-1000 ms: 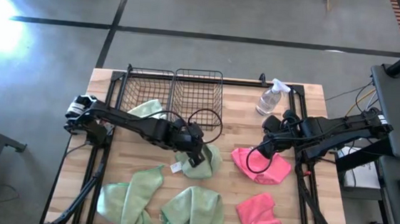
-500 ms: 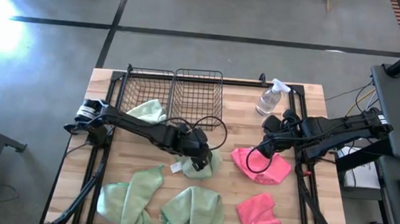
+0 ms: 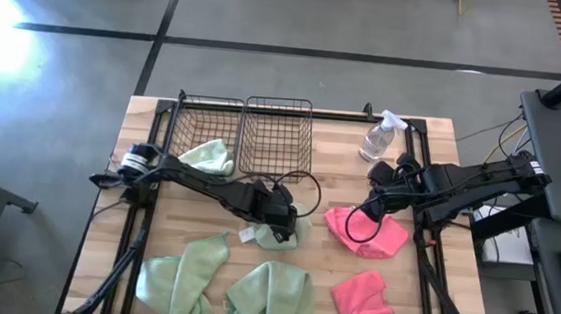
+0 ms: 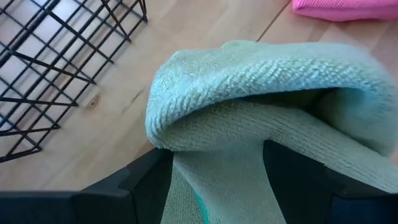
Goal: Sort microfiber towel by color & place in baskets
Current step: Put the green microfiber cloth into the left wire basket
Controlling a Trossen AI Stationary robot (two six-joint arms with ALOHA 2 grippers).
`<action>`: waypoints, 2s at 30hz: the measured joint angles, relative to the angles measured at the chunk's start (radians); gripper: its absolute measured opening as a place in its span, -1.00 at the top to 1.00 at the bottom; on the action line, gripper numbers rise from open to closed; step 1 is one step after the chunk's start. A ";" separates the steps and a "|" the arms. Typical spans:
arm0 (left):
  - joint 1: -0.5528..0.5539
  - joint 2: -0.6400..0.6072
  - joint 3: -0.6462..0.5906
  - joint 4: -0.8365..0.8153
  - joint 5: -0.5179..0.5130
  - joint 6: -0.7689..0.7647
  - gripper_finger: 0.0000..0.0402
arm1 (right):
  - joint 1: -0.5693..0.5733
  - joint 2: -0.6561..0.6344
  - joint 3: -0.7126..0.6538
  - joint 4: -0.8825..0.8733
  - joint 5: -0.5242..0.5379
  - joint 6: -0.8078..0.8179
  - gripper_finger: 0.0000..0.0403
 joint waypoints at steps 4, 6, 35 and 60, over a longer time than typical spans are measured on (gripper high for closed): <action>0.000 0.008 0.000 0.002 0.000 -0.012 -0.16 | 0.000 0.000 0.000 0.000 0.000 0.000 0.66; 0.000 0.010 0.000 0.004 0.000 -0.025 -0.16 | 0.000 0.000 0.000 0.000 0.000 0.000 0.66; -0.001 0.010 -0.015 0.114 -0.087 -0.069 -0.16 | 0.000 0.000 0.000 0.000 -0.114 0.000 0.66; -0.014 0.010 -0.190 0.352 0.100 -0.188 -0.05 | 0.000 0.000 0.000 -0.001 -0.105 -0.014 0.66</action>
